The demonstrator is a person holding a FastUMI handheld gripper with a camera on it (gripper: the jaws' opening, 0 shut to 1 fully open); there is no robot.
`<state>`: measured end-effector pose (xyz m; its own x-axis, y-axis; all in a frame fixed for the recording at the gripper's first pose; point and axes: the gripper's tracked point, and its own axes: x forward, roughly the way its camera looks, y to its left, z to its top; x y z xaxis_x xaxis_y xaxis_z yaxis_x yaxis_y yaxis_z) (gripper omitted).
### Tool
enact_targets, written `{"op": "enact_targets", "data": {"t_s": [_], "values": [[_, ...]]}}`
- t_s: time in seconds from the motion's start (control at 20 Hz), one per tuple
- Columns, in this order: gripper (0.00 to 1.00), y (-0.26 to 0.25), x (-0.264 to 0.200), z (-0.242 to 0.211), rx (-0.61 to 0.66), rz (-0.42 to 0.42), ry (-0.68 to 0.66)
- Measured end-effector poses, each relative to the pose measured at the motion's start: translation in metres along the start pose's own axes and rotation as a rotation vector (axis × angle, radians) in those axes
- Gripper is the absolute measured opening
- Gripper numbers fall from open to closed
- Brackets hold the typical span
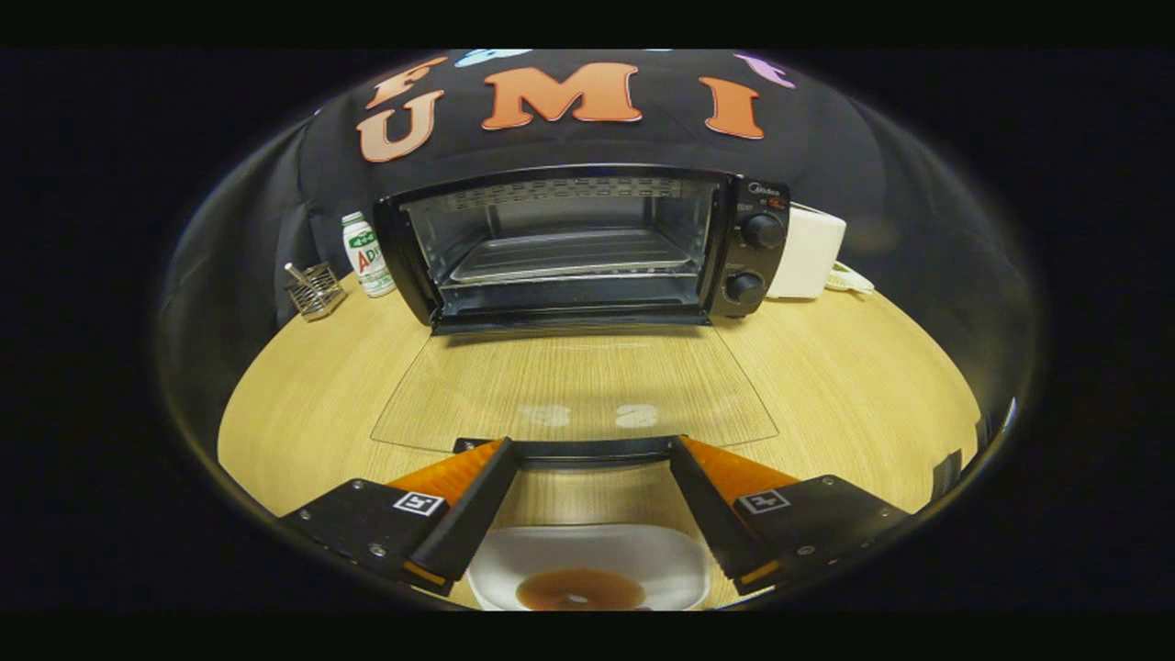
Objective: Open the toaster oven, put the food inside, and close the toaster oven door.
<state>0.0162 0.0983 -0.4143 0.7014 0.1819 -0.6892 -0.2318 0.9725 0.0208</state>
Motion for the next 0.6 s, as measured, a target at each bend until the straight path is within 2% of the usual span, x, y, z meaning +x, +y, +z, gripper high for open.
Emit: {"op": "enact_targets", "data": {"t_s": [0.25,0.6], "values": [[1.0,-0.007,-0.009,-0.007,0.009,0.012,-0.023],[1.0,-0.01,-0.057,0.004,-0.006,0.04,-0.154]]}}
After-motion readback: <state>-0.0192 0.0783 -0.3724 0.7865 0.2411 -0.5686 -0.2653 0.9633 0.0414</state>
